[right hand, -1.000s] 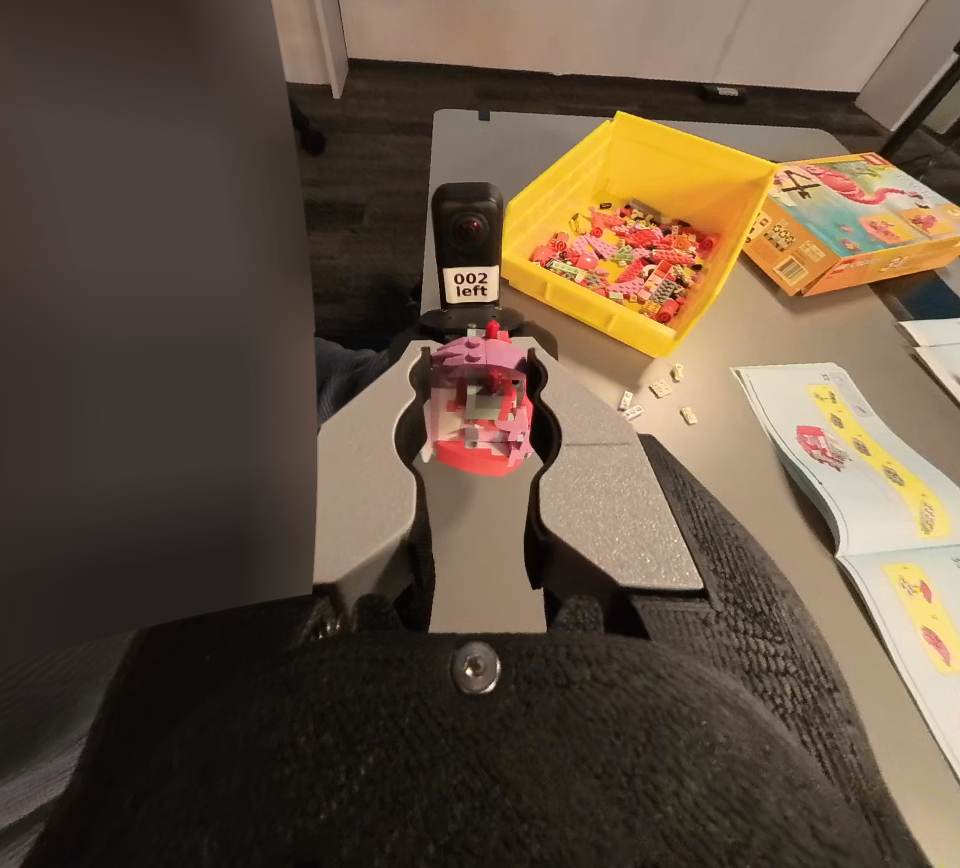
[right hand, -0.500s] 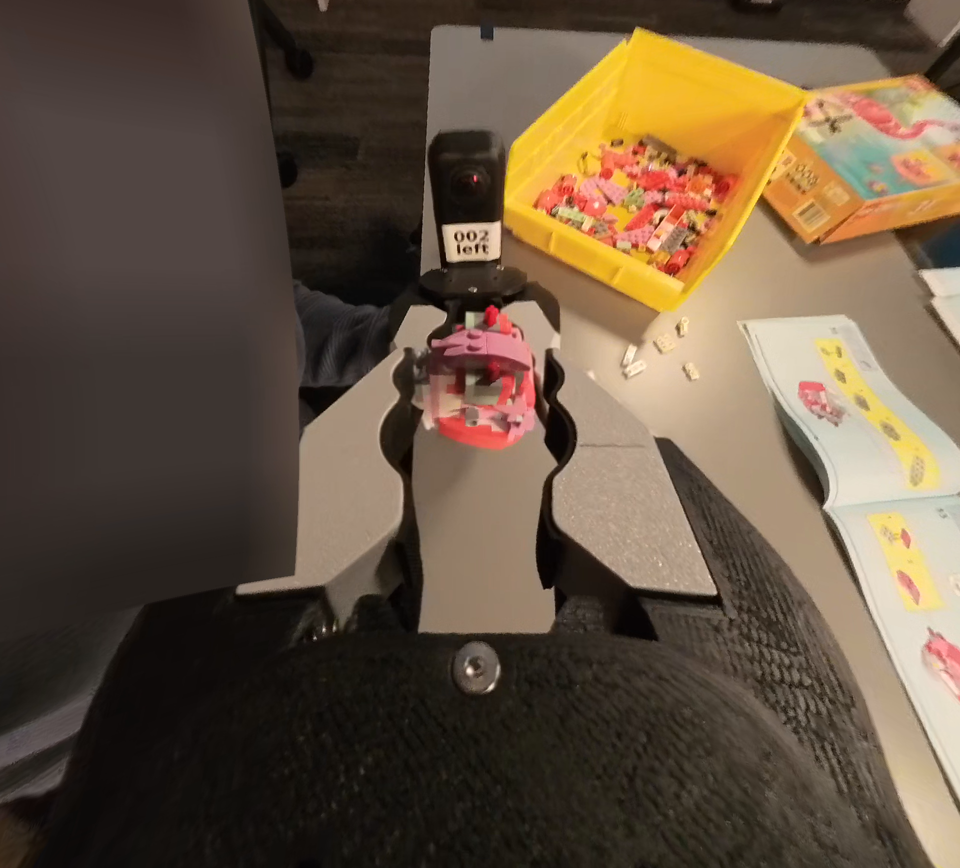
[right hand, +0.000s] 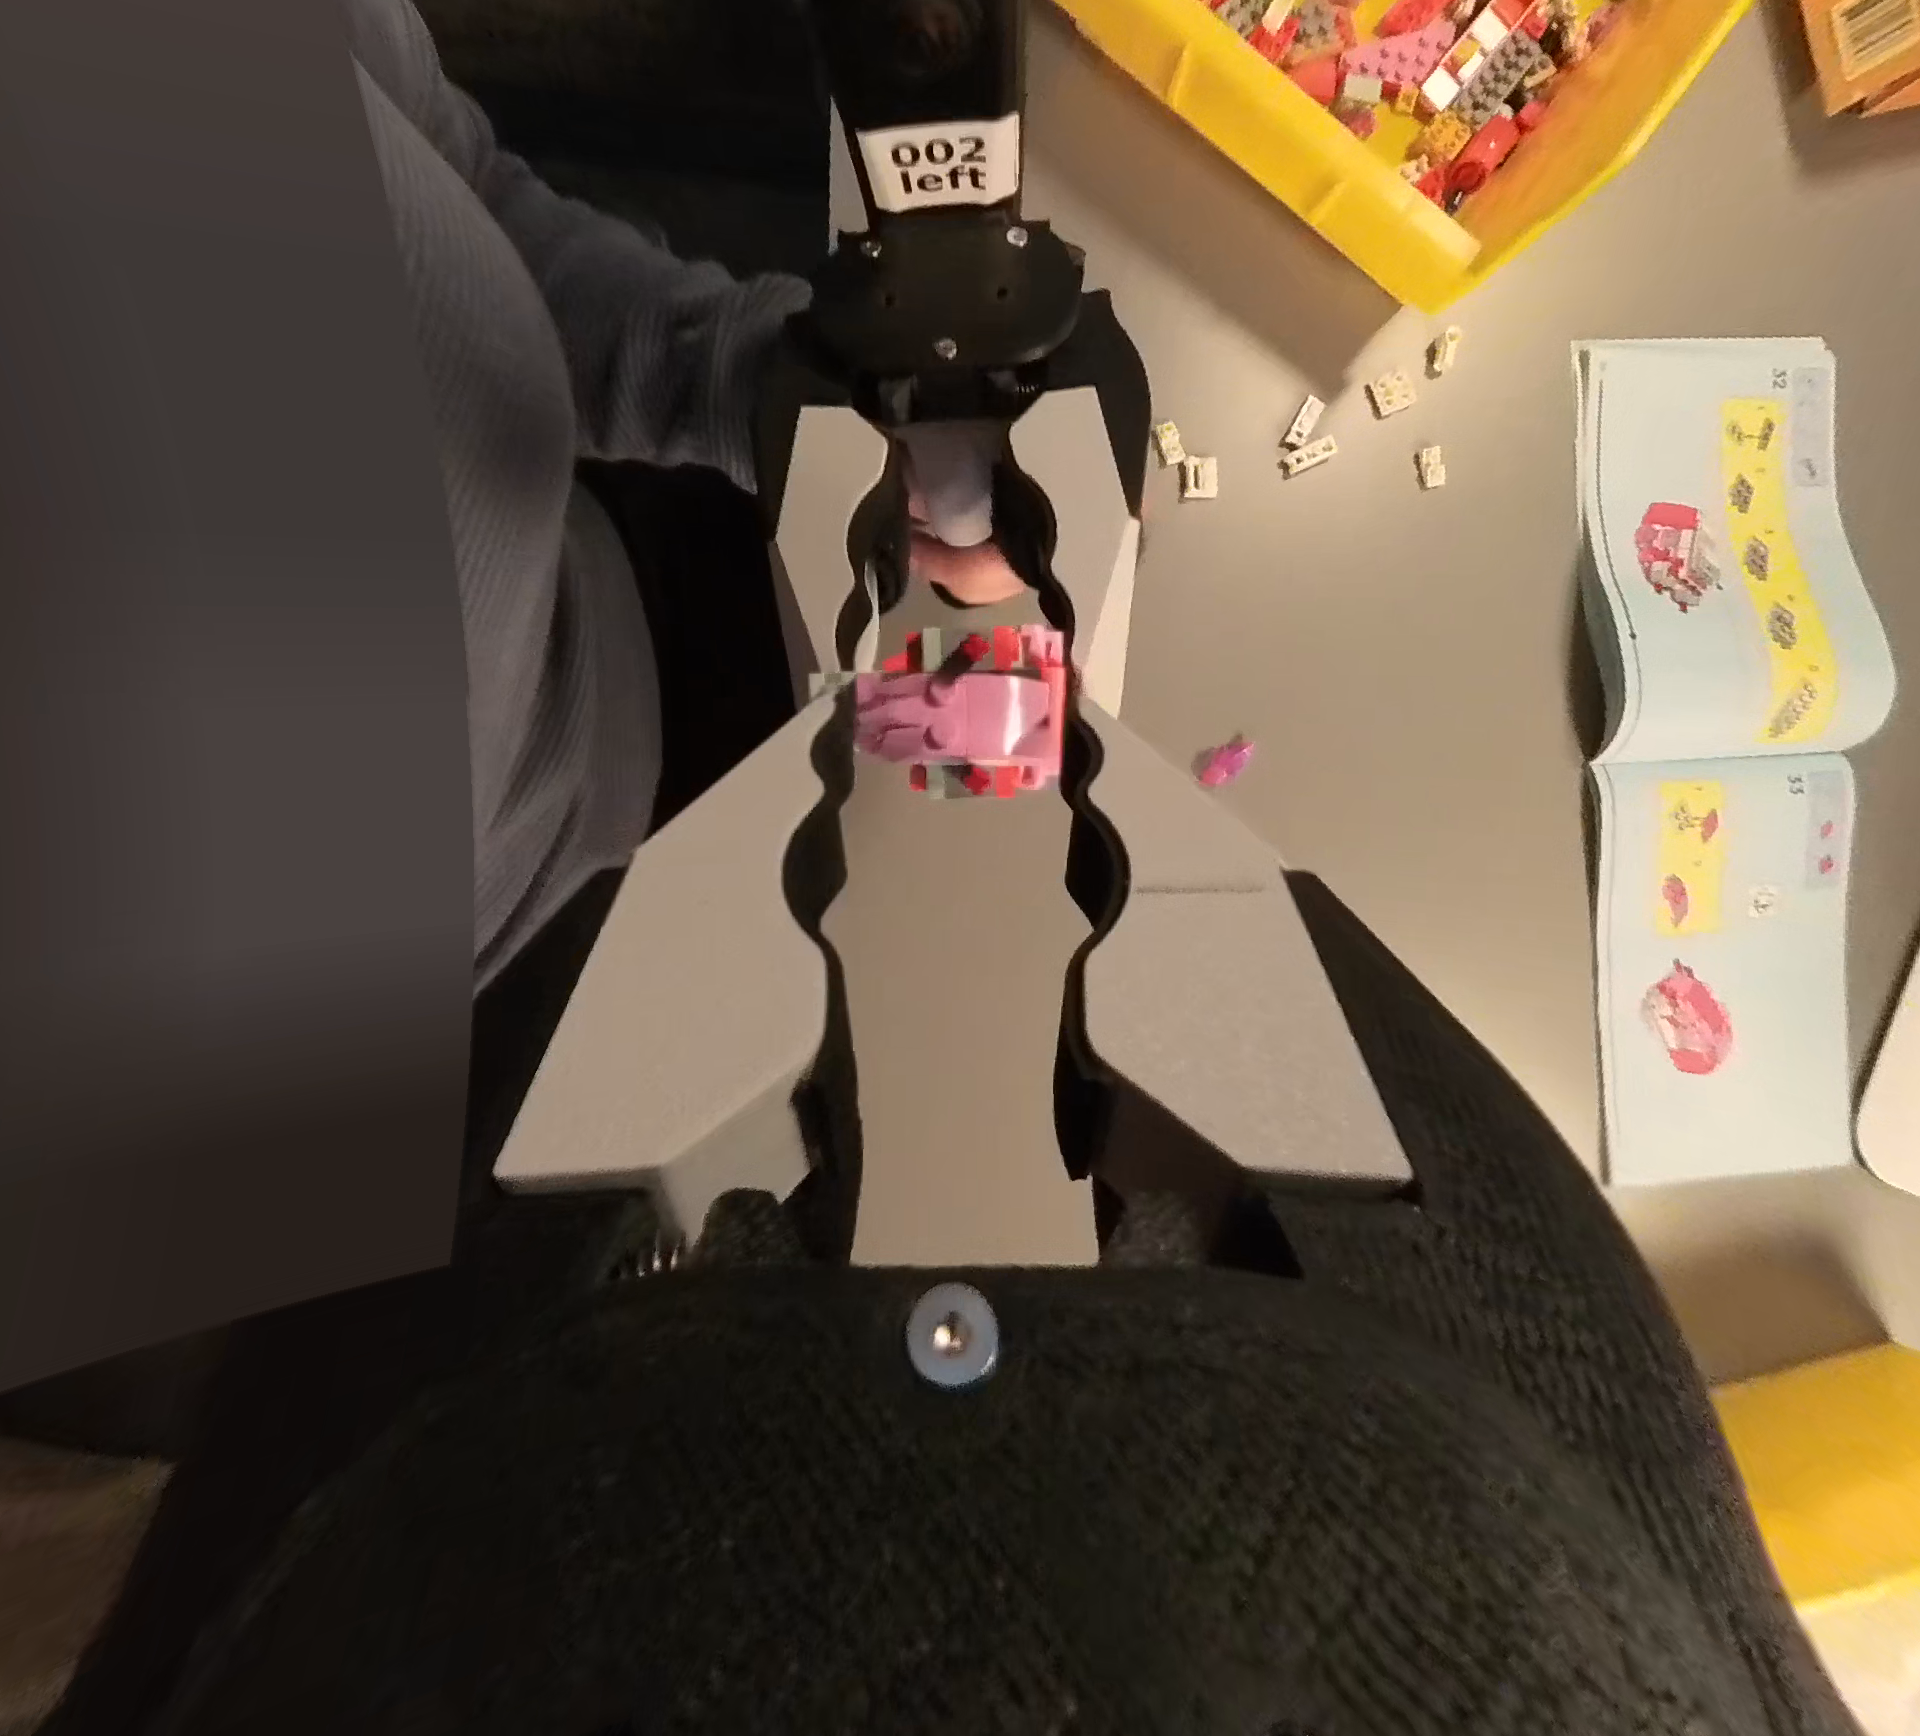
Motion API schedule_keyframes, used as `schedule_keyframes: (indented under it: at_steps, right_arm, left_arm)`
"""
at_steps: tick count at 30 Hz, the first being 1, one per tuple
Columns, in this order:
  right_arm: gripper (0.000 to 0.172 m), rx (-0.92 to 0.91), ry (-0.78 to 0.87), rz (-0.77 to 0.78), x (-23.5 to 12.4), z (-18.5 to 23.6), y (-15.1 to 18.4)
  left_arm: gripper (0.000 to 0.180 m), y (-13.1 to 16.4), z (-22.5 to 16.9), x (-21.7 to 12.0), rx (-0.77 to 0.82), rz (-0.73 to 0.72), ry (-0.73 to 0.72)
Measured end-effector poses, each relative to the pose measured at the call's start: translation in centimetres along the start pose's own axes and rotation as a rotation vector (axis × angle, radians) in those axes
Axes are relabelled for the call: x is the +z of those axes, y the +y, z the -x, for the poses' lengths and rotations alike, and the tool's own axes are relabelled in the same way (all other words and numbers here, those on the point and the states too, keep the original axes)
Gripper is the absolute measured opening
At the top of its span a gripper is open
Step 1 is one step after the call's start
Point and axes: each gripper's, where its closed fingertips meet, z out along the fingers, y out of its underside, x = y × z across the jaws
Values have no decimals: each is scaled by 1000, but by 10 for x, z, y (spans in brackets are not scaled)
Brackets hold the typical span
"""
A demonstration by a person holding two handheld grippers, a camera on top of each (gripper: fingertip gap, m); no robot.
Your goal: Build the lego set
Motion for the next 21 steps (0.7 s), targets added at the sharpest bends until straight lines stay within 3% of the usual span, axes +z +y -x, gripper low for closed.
schedule_keyframes:
  at_steps: [7, 15, 21]
  right_arm:
    - [36, 17, -46, 35, 2, 2, 5]
    - [36, 34, -36, -268, -4, -1, -22]
    - [35, 25, -15, -316, -2, -1, -24]
  left_arm:
    - [57, 3, -1, 2, 23, 22, -2]
    - [57, -15, 0, -6, -41, -89, 16]
    - [57, -16, 0, -7, -40, -96, 17]
